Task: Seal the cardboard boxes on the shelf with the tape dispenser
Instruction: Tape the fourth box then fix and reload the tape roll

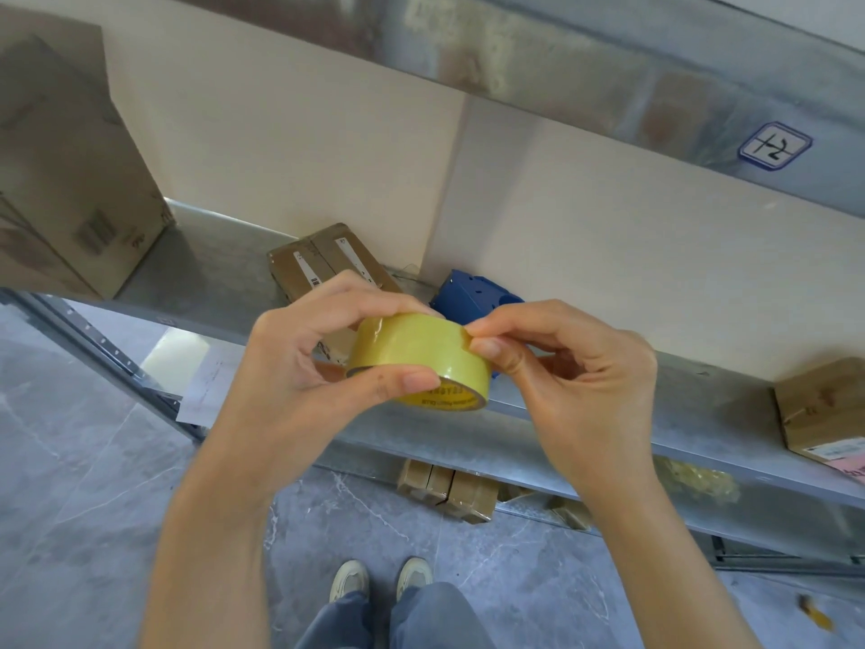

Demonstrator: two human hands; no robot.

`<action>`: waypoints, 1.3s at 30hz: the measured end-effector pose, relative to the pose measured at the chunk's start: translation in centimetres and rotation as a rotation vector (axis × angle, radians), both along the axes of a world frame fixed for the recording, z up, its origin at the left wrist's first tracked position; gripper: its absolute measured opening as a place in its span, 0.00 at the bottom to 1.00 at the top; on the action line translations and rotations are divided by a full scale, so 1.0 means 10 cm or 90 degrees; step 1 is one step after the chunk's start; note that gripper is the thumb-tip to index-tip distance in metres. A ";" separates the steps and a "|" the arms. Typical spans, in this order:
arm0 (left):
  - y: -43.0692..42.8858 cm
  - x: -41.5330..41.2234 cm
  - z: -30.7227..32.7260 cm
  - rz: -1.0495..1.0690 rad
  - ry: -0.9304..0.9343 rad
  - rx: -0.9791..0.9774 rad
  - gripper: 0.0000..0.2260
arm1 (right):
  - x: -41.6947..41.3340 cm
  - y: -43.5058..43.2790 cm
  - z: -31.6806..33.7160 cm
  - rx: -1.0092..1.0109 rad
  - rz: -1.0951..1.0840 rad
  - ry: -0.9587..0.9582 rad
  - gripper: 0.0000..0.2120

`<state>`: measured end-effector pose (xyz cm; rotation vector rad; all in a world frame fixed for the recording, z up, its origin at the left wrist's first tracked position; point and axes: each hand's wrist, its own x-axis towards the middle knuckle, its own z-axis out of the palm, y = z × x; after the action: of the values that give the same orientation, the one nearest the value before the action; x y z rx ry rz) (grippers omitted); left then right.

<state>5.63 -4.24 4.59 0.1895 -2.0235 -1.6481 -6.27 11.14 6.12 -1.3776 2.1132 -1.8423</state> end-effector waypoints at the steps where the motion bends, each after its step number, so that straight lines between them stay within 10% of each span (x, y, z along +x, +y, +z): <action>1: 0.00 0.00 0.00 0.001 0.003 0.002 0.14 | 0.00 0.00 0.01 0.001 0.001 0.003 0.06; 32: 0.11 -0.02 0.07 0.054 0.060 0.043 0.13 | -0.12 -0.03 0.27 0.162 0.077 0.087 0.08; 39: 0.03 0.06 0.17 0.018 0.117 -0.018 0.15 | 0.01 0.01 0.30 0.004 0.182 -0.149 0.11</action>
<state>6.18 -3.98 6.32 0.0534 -1.8964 -1.5586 -6.17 11.21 9.17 -1.3067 1.7116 -1.7803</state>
